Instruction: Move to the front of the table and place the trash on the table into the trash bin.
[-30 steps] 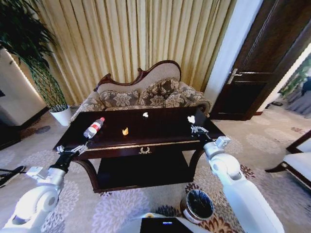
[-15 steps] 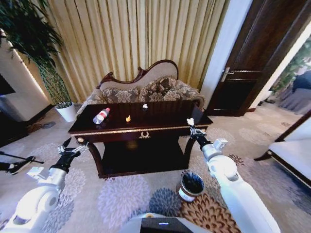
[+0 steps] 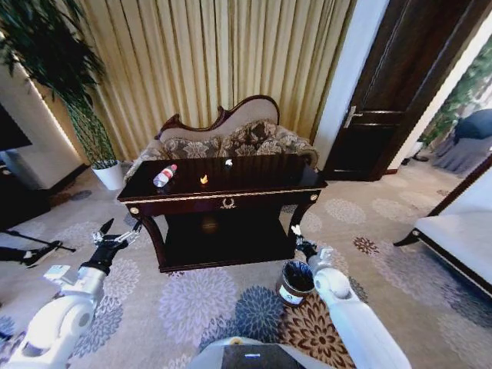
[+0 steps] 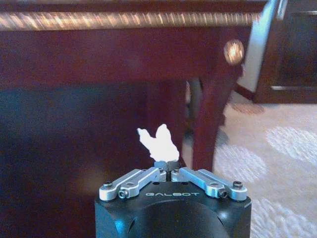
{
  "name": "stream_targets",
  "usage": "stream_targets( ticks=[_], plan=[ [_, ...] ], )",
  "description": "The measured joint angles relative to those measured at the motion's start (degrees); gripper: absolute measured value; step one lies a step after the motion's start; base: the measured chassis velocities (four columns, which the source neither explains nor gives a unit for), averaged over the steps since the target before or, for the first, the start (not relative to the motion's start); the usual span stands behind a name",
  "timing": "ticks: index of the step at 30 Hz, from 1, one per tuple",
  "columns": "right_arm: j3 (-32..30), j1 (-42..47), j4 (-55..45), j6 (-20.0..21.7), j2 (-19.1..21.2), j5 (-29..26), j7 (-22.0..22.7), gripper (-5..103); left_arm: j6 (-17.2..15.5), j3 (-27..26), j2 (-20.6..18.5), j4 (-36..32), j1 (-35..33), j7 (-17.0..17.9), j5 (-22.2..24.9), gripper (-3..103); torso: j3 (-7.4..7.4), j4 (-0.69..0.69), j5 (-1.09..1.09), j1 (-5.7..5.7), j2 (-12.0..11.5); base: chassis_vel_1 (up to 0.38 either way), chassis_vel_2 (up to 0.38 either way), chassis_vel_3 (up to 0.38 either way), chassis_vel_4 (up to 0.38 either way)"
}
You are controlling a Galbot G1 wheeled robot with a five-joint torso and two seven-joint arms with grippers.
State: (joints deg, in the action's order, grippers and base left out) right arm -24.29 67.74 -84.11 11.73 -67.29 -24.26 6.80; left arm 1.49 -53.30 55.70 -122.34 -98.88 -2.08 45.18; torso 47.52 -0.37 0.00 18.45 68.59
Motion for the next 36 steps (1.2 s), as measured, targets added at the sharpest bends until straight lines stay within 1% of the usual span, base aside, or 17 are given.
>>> stream_targets(
  ticks=[1, 3, 4, 7, 8, 12, 13, 16, 17, 19, 23, 29, 30, 31, 32, 35, 36],
  plan=[
    [0.0, 0.0, 0.0, 0.0, 0.0, 0.0, 0.0, 0, 0.0, 0.0, 0.0, 0.0, 0.0, 0.0, 0.0, 100, 0.0, 0.0, 0.0, 0.0, 0.0, 0.0, 0.0, 0.0, 0.0],
    [0.46, -2.23, 5.53, 0.11, 0.14, 2.36, 0.0, 0, 0.22, -0.03, 0.25, -0.06, -0.08, -0.16, 0.0, 100, -0.03, -0.01, 0.0, -0.07, 0.03, 0.0, 0.0, 0.0, 0.0],
    [0.46, -2.23, 5.53, 0.11, 0.14, 2.36, 0.0, 0, 0.22, -0.03, 0.25, -0.06, -0.08, -0.16, 0.0, 100, -0.03, -0.01, 0.0, -0.07, 0.03, 0.0, 0.0, 0.0, 0.0],
    [1.2, -6.59, 14.53, 0.14, -0.28, 6.6, -0.01, 0, 0.45, 0.12, 0.98, -0.06, -0.2, -0.33, -0.19, 100, -0.04, -0.02, 0.01, -0.11, 0.07, 0.0, 0.0, 0.0, 0.0],
    [1.2, -6.59, 14.53, 0.14, -0.28, 6.6, -0.01, 0, 0.45, 0.12, 0.98, -0.06, -0.2, -0.33, -0.19, 100, -0.04, -0.02, 0.01, -0.11, 0.07, 0.0, 0.0, 0.0, 0.0],
    [2.44, -12.31, 26.12, -1.1, -1.51, 11.3, -0.01, 0, 0.74, 0.07, 1.36, -0.12, -0.64, -0.44, -0.33, 100, -0.02, 0.01, 0.02, -0.07, 0.04, 0.0, 0.0, 0.0, 0.0],
    [2.44, -12.31, 26.12, -1.1, -1.51, 11.3, -0.01, 0, 0.74, 0.07, 1.36, -0.12, -0.64, -0.44, -0.33, 100, -0.02, 0.01, 0.02, -0.07, 0.04, 0.0, 0.0, 0.0, 0.0],
    [2.98, -16.0, 33.1, -1.78, -2.64, 15.65, 0.0, 0, 0.83, -0.13, 1.56, -0.07, -1.01, -0.45, -0.34, 100, -0.02, -0.01, -0.01, -0.06, 0.04, 0.0, 0.0, 0.0, 0.0],
    [2.98, -16.0, 33.1, -1.78, -2.64, 15.65, 0.0, 0, 0.83, -0.13, 1.56, -0.07, -1.01, -0.45, -0.34, 100, -0.02, -0.01, -0.01, -0.06, 0.04, 0.0, 0.0, 0.0, 0.0],
    [2.49, -18.1, 37.44, -1.86, -3.78, 19.13, -0.01, 0, 0.94, -0.28, 1.74, -0.28, -1.44, -0.45, -0.37, 100, -0.02, 0.01, 0.0, -0.07, 0.04, 0.0, 0.0, 0.0, 0.0],
    [1.03, -18.64, 40.24, -1.88, -4.47, 23.72, -0.01, 0, 1.09, -0.56, 1.77, -0.46, -1.66, -0.45, -0.37, 100, -0.03, -0.01, 0.0, -0.08, 0.04, 0.0, 0.0, 0.0, 0.0],
    [-0.52, -17.89, 41.06, -1.77, -5.02, 25.63, 0.0, 0, 1.19, -0.55, 1.66, -0.46, -1.59, -0.45, -0.37, 100, -0.02, -0.01, 0.0, -0.07, 0.04, 0.0, 0.0, 0.0, 0.0],
    [-0.68, -17.56, 40.94, -1.7, -5.07, 25.71, 0.0, -3, 1.2, -0.46, 1.68, -0.45, -1.55, -0.45, -0.38, 100, -0.03, -0.01, 0.0, -0.07, 0.05, 0.0, 0.0, 0.0, 0.0],
    [-0.83, -17.22, 40.68, -1.63, -5.18, 25.76, 0.0, 2, 1.2, -0.36, 1.73, -0.45, -1.52, -0.44, -0.39, 100, -0.03, -0.01, -0.01, -0.07, 0.05, 0.0, 0.0, 0.0, 0.0],
    [-0.83, -17.22, 40.68, -1.63, -5.18, 25.76, 0.0, 2, 1.2, -0.36, 1.73, -0.45, -1.52, -0.44, -0.39, 100, -0.03, -0.01, -0.01, -0.07, 0.05, 0.0, 0.0, 0.0, 0.0],
    [-1.18, -16.59, 40.07, -1.57, -5.52, 25.95, 0.0, 18, 1.2, -0.25, 1.78, -0.5, -1.58, -0.45, -0.5, 100, -0.03, -0.01, 0.01, -0.08, 0.05, 0.0, 0.0, 0.0, 0.0],
    [-1.18, -16.59, 40.07, -1.57, -5.52, 25.95, 0.0, 18, 1.2, -0.25, 1.78, -0.5, -1.58, -0.45, -0.5, 100, -0.03, -0.01, 0.01, -0.08, 0.05, 0.0, 0.0, 0.0, 0.0]
  ],
)
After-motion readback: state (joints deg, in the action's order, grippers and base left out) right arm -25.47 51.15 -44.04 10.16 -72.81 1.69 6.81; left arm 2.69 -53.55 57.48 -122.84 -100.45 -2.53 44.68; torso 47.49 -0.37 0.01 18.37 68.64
